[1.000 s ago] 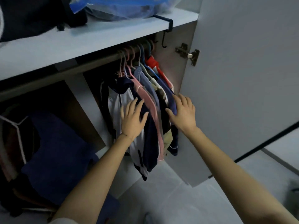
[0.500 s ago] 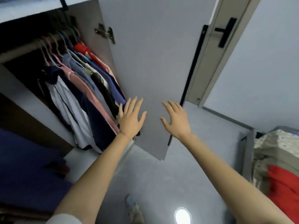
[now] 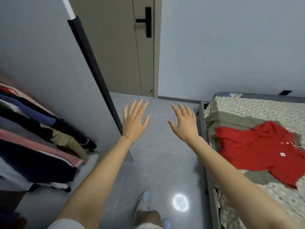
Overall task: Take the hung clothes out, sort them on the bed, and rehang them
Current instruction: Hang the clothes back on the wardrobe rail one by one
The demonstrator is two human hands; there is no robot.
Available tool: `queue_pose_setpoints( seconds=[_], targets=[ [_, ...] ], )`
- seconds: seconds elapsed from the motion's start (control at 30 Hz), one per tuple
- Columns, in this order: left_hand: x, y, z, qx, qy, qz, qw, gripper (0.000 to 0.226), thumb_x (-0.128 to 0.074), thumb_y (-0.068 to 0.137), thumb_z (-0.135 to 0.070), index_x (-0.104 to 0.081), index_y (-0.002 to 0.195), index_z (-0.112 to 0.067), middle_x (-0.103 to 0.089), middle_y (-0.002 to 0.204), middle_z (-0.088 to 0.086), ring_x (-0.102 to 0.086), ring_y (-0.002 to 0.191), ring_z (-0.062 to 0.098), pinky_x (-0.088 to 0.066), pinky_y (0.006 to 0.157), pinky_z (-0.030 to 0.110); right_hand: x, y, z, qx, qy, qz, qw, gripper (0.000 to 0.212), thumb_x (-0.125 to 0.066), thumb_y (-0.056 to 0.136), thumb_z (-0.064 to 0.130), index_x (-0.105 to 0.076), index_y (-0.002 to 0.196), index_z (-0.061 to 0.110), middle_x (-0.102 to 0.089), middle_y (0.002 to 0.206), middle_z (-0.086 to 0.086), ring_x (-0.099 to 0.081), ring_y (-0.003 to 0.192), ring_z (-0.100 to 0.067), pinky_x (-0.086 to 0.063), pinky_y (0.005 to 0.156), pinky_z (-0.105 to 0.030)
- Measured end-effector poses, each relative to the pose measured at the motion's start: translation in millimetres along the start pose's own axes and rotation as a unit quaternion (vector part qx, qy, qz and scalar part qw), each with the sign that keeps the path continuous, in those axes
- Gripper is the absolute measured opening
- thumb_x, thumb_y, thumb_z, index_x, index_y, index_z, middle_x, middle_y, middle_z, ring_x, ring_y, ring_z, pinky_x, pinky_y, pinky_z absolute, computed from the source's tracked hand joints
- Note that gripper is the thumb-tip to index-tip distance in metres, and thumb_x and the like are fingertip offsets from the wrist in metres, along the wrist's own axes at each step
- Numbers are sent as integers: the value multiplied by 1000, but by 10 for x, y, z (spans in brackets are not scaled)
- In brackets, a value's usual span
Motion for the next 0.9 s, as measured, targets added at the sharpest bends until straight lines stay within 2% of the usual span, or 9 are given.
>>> queue_pose_setpoints(
  seconds=[0.13, 0.37, 0.47, 0.63, 0.9],
  targets=[
    [-379, 484, -458, -51, -19, 38, 998, 60, -26, 100, -52, -30, 155, -27, -27, 161, -1, -18, 151, 21, -4, 122, 49, 178, -7, -627, -74, -8, -21, 997, 68, -55, 96, 42, -25, 155, 24, -23, 160, -9, -15, 148, -33, -16, 118, -48],
    [-1104, 1418, -1252, -148, -57, 87, 984, 63, -26, 97, -54, -38, 151, -24, -35, 158, 5, -29, 147, 26, -13, 120, 55, 458, 168, -1648, -203, -29, -58, 977, 68, -63, 89, 39, -37, 150, 20, -37, 153, -13, -28, 143, -36, -25, 114, -49],
    [-1364, 1837, -1619, -199, -69, 108, 972, 64, -26, 96, -55, -39, 151, -24, -36, 157, 5, -31, 146, 28, -17, 118, 57, 592, 263, -2037, -267, -33, -82, 960, 67, -62, 90, 40, -37, 149, 22, -37, 153, -13, -27, 143, -35, -24, 114, -48],
    [-1780, 2387, -2295, -287, -87, 146, 943, 67, -22, 95, -58, -35, 152, -26, -31, 160, 3, -25, 149, 24, -11, 119, 53, 813, 227, -2643, -366, -33, -131, 921, 67, -57, 93, 41, -30, 152, 24, -30, 157, -11, -20, 147, -33, -18, 117, -47],
    [-2671, 2632, -3476, -385, -104, 195, 896, 66, -26, 96, -55, -41, 150, -20, -36, 157, 7, -29, 147, 28, -15, 118, 56, 934, -86, -3635, -475, -29, -156, 866, 69, -56, 94, 43, -27, 154, 26, -26, 159, -10, -17, 148, -32, -17, 118, -49]
  ],
)
Point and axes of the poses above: each hand's wrist, its own y-axis towards the middle knuckle, its own x-axis out of the back of the hand, z = x × y, the point moved 1 cm from there along y, towards the middle knuckle
